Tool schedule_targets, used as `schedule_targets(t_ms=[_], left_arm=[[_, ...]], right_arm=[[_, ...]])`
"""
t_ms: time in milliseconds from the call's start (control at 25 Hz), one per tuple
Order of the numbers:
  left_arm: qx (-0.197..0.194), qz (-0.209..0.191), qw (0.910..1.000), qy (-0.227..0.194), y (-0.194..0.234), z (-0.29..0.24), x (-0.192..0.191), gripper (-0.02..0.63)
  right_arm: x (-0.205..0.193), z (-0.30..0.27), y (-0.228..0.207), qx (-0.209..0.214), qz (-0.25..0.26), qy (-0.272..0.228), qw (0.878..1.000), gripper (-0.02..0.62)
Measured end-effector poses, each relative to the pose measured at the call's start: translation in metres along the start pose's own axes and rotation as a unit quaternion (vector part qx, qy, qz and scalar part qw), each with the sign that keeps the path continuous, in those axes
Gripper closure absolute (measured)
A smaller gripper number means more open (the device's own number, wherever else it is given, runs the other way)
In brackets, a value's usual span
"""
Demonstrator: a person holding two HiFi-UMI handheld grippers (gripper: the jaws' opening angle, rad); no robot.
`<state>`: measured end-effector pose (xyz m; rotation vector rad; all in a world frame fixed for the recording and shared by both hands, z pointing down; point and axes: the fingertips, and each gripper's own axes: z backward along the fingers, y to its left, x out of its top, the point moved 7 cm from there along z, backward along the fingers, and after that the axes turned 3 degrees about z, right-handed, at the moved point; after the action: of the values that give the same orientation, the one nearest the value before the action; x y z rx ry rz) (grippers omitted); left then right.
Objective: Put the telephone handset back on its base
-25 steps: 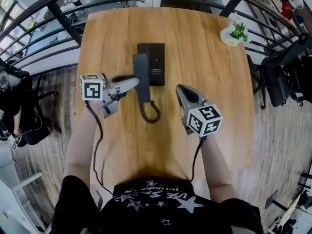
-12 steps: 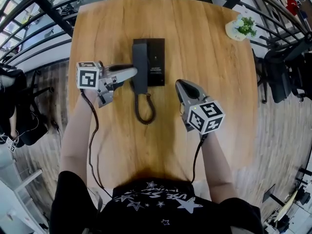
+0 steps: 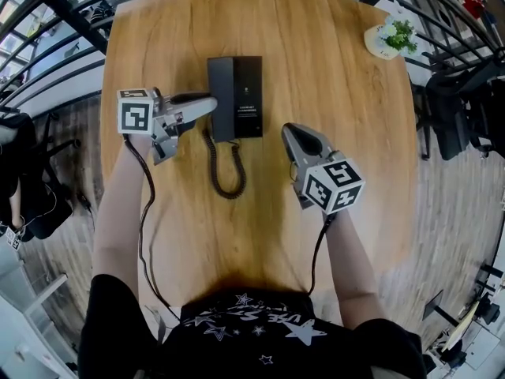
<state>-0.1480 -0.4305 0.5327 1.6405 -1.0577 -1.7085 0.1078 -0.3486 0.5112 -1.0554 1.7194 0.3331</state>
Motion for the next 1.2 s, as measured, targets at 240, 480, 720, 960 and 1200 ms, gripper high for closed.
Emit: schedule_targets(t_ms=[240,480,720,960,1200], left_arm=[[0.009,0.0,0.9999,0.014,0.011,0.002,0.001,0.531],[0.025,0.006,0.9996,0.015,0.021,0.003,0.002,0.528],[0.052,0.002,0.998,0.037,0.028,0.003,0.0,0.517],[0.073,-0.006,0.9961,0.049,0.034,0.0,-0.001,0.511],[0.116,-0.02,0.9916,0.054,0.034,-0.001,-0.002,0.497]], right_arm=[[-0.004,-0.003,-0.001,0.001,-0.007,0.003,1.0,0.594],[-0.005,-0.004,-0.003,0.003,-0.018,0.003,1.0,0.594],[-0.005,-0.005,-0.002,0.003,-0.018,0.006,1.0,0.594],[-0.005,-0.007,-0.002,0.004,-0.02,0.005,1.0,0.594],[-0.006,-0.006,-0.002,0.006,-0.018,0.003,1.0,0.594]])
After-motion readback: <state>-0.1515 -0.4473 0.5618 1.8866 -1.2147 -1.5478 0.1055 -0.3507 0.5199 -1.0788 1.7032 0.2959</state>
